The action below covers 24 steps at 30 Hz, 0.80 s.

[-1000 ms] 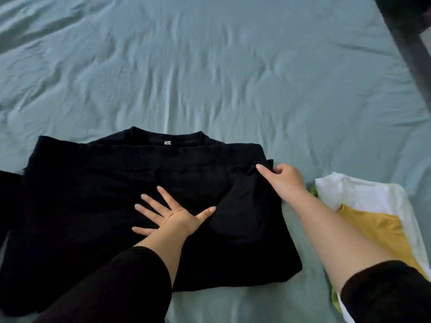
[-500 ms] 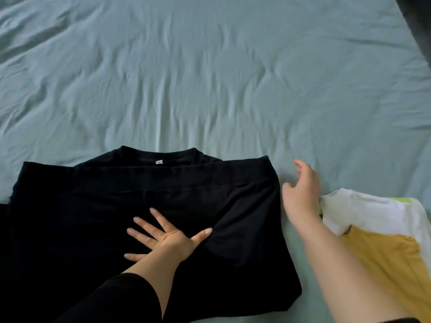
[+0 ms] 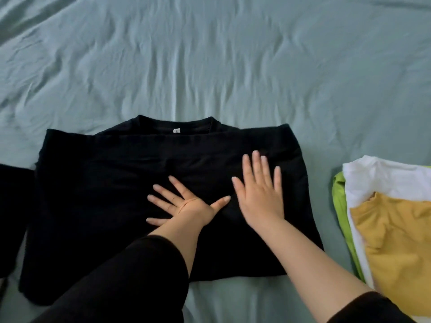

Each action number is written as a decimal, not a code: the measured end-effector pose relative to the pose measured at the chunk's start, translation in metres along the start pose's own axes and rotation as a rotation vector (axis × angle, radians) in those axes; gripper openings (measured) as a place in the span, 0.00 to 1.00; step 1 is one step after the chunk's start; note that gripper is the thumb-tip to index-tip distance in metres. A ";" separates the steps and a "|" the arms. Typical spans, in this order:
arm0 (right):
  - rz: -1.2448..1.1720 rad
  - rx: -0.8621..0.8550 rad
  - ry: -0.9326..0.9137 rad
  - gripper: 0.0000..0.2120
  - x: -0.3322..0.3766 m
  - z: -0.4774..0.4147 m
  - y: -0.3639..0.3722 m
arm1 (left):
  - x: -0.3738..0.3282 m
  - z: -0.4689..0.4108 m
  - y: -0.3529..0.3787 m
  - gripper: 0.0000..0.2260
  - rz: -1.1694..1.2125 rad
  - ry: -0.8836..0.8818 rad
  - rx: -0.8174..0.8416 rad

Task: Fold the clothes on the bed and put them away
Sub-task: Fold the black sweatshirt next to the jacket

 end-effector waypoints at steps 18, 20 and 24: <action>-1.023 -0.137 0.577 0.09 -0.021 0.214 0.042 | 0.207 0.025 -0.002 0.34 -0.414 0.656 -0.469; -1.441 -0.100 0.914 0.10 -0.029 0.250 0.073 | 0.245 0.044 -0.019 0.34 -0.113 0.634 -0.536; -2.017 -0.073 1.095 0.21 -0.021 0.243 0.091 | 0.330 0.031 -0.016 0.20 1.092 0.050 -0.301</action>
Point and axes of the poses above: each hand's wrist, its own z-axis away from the middle knuckle, its own y-axis out of the palm, x = y × z, the point moved 10 cm from there along -z, towards the middle knuckle, and after that the axes turned 5 degrees about -z, right-handed, at the moved point
